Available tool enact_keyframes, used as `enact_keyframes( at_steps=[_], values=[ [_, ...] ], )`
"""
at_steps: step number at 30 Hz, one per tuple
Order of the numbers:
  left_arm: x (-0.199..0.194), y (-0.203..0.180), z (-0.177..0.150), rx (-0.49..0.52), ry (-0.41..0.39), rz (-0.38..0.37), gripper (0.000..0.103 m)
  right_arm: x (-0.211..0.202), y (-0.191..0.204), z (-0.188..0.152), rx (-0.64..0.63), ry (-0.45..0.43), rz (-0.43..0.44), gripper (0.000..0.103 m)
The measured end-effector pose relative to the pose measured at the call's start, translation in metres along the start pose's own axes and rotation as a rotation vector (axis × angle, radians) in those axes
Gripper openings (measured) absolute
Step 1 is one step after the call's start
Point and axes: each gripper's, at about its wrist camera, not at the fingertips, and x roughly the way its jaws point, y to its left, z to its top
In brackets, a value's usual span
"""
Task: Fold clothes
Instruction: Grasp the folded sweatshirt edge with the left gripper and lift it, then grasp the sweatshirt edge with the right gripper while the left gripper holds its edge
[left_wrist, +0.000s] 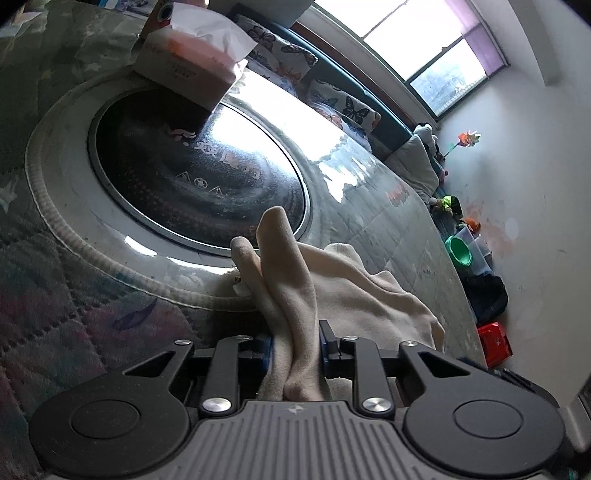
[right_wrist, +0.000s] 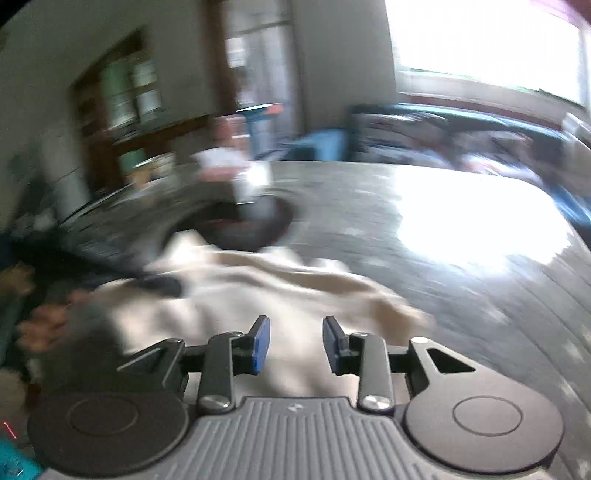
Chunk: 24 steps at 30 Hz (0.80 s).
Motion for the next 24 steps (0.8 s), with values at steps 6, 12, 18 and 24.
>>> enact_keyframes(
  at_steps=[6, 12, 18, 24],
  values=[
    [0.003, -0.005, 0.002, 0.038, 0.005, 0.024, 0.026, 0.013, -0.052, -0.009, 0.176, -0.008, -0.093, 0.031],
    [0.005, -0.008, 0.002, 0.068, 0.008, 0.042, 0.026, 0.031, -0.069, -0.018, 0.270, 0.000, -0.069, 0.032],
    [0.007, -0.015, 0.005, 0.114, 0.008, 0.074, 0.025, 0.033, -0.061, -0.018, 0.259, -0.011, -0.033, 0.014],
    [0.008, -0.029, 0.014, 0.170, 0.003, 0.083, 0.020, 0.010, -0.049, -0.003, 0.195, -0.080, -0.049, 0.011]
  ],
)
